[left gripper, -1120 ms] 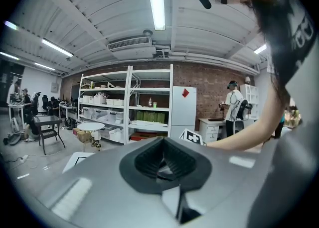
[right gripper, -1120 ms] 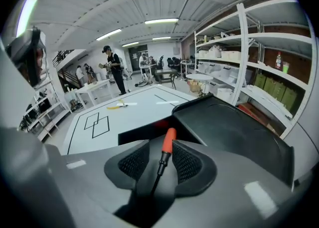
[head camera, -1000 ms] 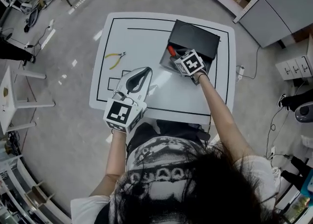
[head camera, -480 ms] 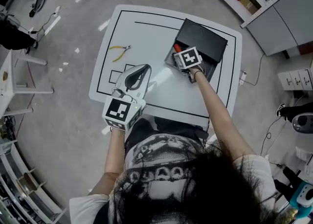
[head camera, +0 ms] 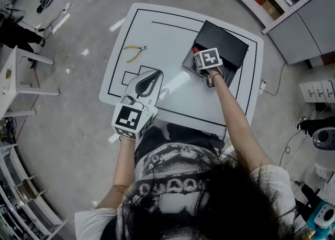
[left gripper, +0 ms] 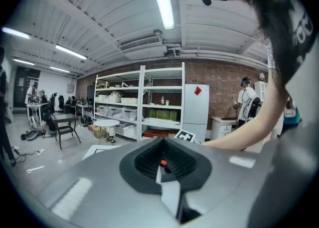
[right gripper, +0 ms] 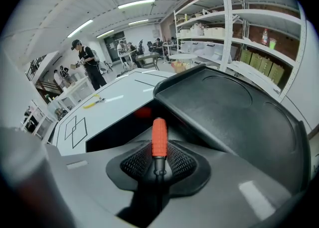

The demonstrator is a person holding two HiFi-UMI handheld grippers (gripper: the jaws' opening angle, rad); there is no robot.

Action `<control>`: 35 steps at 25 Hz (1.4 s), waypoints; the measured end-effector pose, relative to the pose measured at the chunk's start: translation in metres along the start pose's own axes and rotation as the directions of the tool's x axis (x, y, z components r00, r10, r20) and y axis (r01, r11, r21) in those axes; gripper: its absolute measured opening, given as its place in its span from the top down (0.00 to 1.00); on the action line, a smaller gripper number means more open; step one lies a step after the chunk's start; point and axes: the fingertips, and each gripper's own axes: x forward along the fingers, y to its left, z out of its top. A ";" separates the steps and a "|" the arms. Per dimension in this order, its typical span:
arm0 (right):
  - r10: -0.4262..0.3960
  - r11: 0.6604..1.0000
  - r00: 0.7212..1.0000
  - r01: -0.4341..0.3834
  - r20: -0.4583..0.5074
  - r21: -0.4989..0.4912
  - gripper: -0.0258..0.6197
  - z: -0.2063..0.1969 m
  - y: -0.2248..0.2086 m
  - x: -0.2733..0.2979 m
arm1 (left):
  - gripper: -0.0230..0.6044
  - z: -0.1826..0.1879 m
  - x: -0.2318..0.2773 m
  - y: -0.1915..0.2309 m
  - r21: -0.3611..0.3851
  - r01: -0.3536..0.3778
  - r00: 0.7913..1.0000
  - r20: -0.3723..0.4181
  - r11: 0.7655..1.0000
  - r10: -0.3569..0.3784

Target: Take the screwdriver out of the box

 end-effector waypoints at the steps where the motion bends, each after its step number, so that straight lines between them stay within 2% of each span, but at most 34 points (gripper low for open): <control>1: -0.002 1.000 1.000 0.002 0.007 -0.002 0.82 -0.001 -0.001 -0.001 | 0.96 0.000 -0.001 0.000 0.001 -0.001 1.000 0.000 1.000 0.001; 5: -0.022 0.999 0.999 0.023 0.039 -0.028 0.82 0.000 -0.002 -0.012 | 0.96 0.001 -0.010 0.005 0.002 -0.010 1.000 -0.001 1.000 0.010; 13: 0.023 1.000 0.981 -0.020 0.192 -0.018 0.82 0.020 0.016 -0.060 | 0.96 -0.004 -0.023 0.003 -0.006 0.005 1.000 -0.003 1.000 -0.005; 20: 0.011 1.000 0.944 -0.003 0.330 -0.024 0.82 0.038 0.037 -0.120 | 0.96 -0.007 -0.040 0.000 0.000 0.037 0.999 0.003 0.999 -0.037; 26: 0.034 0.999 0.894 -0.040 0.448 0.005 0.81 0.048 0.068 -0.176 | 0.96 -0.007 -0.062 0.001 0.007 0.064 0.998 0.013 0.998 -0.064; 35: 0.042 0.998 0.852 -0.056 0.522 0.010 0.81 0.028 0.140 -0.235 | 0.96 -0.012 -0.106 0.004 0.017 0.130 0.991 0.027 0.991 -0.130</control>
